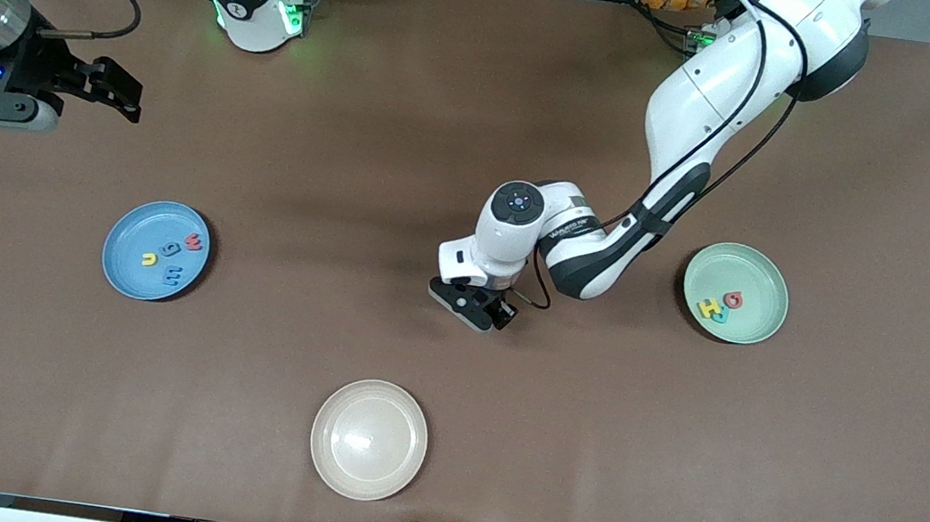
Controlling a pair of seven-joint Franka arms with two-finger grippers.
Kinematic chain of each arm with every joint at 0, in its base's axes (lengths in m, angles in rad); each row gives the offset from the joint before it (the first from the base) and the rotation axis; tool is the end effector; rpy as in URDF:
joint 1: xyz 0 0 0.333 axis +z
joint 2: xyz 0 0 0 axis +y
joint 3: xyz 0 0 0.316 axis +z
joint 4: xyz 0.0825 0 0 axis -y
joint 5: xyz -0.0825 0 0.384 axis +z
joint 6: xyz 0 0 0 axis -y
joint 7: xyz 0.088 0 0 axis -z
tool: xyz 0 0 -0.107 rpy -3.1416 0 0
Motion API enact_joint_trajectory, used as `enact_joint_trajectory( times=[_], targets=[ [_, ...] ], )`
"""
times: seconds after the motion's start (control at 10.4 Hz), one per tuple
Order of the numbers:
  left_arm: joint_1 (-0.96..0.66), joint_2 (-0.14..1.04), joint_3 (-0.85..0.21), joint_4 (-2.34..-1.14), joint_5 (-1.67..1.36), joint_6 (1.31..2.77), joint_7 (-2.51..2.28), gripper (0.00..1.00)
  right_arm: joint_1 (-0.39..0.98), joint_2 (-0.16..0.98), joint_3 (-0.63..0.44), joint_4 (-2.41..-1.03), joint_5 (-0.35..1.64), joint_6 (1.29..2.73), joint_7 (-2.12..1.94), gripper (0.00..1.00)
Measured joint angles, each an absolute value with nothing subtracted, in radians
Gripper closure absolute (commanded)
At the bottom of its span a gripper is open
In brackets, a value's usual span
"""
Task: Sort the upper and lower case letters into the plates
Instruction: 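Lift the blue W off the table with the left gripper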
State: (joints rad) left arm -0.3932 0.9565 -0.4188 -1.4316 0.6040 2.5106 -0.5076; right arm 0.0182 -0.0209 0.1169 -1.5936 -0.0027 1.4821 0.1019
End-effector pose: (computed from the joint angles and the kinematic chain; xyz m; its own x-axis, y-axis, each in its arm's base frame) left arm 0.5514 -0.4918 0.1707 0.8236 -0.5147 0.2381 -0.5315 -0.8470 0.0072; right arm 0.5331 0.0728 0.6178 0.9955 0.0322 -0.0896 0.0336 -0.9993 0.0143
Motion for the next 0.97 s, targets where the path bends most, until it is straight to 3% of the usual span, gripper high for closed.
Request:
enact_joint_trajectory(
  times=[0.29,0.58,0.68,0.97],
  targets=[
    [-0.393,0.954,-0.419,-1.432,0.597,2.51,-0.508,0.79,0.018,-0.021,0.1,-1.576,0.018,1.466,0.114,0.0],
    [-0.393,0.954,-0.419,-1.432,0.596,2.51,-0.508,0.84,0.03,-0.021,0.094,-1.563,0.052,1.451,0.114,0.0],
    [-0.393,0.954,-0.419,-1.432,0.596,2.51,-0.508,0.93,0.036,-0.021,0.094,-1.562,0.052,1.45,0.117,0.0],
    [-0.392,0.953,-0.428,-1.431,0.584,2.496,-0.508,0.99,0.037,-0.021,0.094,-1.55,0.051,1.451,0.118,0.0]
  ],
)
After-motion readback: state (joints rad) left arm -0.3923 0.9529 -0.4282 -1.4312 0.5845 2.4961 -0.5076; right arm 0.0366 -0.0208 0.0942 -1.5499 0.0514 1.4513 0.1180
